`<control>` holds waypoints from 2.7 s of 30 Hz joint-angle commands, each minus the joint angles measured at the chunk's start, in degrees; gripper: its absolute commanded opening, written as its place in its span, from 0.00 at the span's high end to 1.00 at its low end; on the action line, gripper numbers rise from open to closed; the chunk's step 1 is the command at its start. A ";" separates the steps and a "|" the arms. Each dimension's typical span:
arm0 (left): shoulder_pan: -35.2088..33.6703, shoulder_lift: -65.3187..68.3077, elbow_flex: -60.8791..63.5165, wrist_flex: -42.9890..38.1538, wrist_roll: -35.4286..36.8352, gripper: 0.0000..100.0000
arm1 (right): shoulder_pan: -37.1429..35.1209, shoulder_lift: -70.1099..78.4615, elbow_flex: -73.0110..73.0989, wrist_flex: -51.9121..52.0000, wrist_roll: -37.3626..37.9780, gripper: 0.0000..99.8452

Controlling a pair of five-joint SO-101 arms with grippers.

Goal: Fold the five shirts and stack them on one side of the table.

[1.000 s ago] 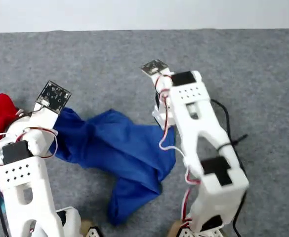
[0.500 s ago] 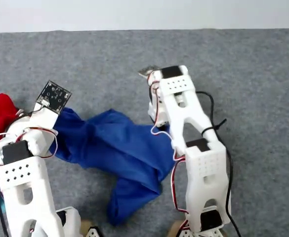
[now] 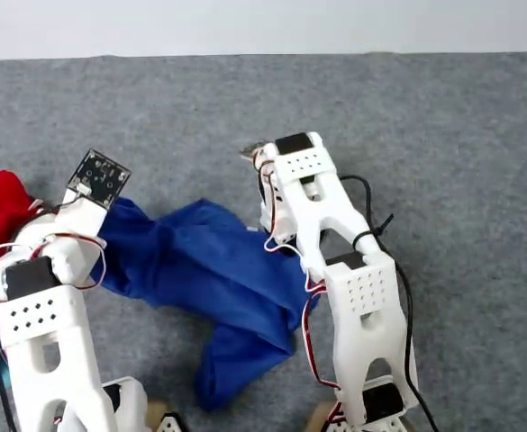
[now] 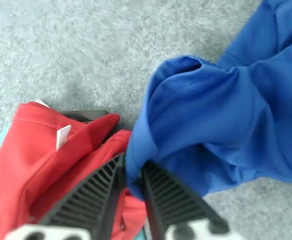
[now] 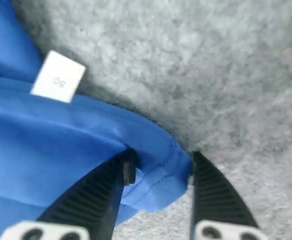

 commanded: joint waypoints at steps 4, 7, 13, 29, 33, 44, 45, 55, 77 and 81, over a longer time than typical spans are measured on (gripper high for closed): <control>-0.44 -0.97 1.01 -1.32 0.35 0.99 | 0.04 -3.74 -1.67 -0.22 0.09 0.99; -0.44 -0.97 0.66 -1.32 0.35 0.99 | 0.40 -6.99 -1.67 -0.40 0.70 0.99; -0.44 -0.97 0.48 -2.64 0.35 0.99 | 0.57 -12.26 -1.67 2.68 7.38 0.99; 8.26 -20.92 -11.38 -17.41 8.26 0.99 | 8.92 -48.40 -1.67 3.74 13.10 0.99; 11.16 -23.91 -15.69 -20.57 8.18 0.99 | 8.92 -58.24 -1.93 2.15 15.12 0.99; 11.08 -20.75 -34.68 -24.09 8.18 0.99 | 15.96 -79.25 -1.93 -2.51 18.46 0.99; 11.08 -20.57 -36.00 -24.00 8.18 0.99 | 16.40 -81.10 -1.93 -2.51 19.08 0.99; 10.99 -20.66 -54.99 -11.16 1.32 0.99 | 24.22 -96.48 -1.93 -2.51 24.53 0.99; 11.43 -17.93 -47.96 19.25 -0.09 0.99 | 30.73 -104.31 27.16 -5.41 33.32 0.99; 11.43 -16.18 -32.75 9.41 -0.09 0.99 | 30.73 -104.40 45.01 -13.67 33.41 0.99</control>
